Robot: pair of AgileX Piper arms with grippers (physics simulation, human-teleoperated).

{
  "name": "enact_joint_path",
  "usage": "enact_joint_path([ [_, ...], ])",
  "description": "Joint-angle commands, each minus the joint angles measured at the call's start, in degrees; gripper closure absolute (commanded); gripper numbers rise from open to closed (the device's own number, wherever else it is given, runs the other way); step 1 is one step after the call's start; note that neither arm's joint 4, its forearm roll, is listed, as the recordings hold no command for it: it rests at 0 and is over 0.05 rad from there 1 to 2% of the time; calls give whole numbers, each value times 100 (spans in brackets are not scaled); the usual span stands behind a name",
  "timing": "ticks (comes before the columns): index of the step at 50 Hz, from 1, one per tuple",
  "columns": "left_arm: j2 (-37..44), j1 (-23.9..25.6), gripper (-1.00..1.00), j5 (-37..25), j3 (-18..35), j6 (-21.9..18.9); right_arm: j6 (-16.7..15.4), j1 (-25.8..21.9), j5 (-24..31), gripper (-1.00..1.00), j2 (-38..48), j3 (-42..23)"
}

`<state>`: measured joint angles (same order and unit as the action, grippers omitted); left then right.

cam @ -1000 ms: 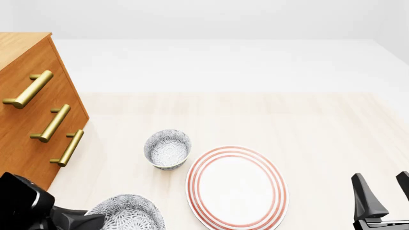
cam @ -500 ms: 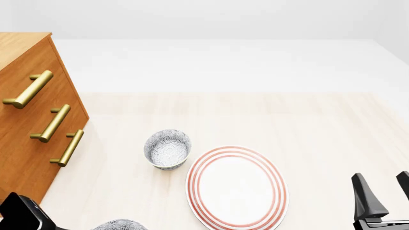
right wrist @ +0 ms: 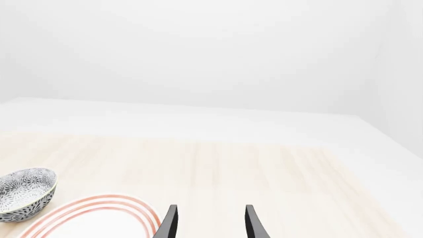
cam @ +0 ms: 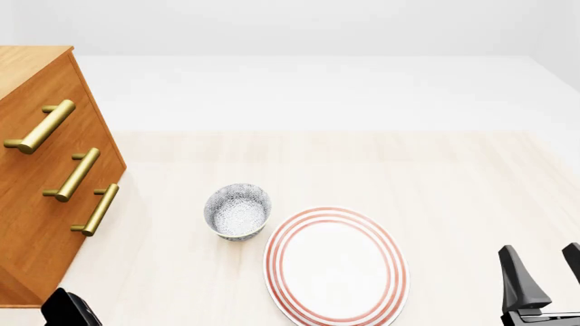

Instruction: Stack the bowl in the middle on the bowl at the back.

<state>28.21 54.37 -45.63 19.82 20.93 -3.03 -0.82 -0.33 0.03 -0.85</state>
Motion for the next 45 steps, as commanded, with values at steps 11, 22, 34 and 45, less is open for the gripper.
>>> enact_joint_path([
  [11,715,510,100,986,-328,230,0,1,2,-100,1,-6],
  [22,1033,725,100,1327,-333,333,2,-1,1,-100,1,-3],
  [34,1047,766,-100,1323,-339,334,0,-4,-7,-100,0,7],
  [45,1050,781,-100,1329,-348,344,-5,-6,-12,-100,0,11],
])
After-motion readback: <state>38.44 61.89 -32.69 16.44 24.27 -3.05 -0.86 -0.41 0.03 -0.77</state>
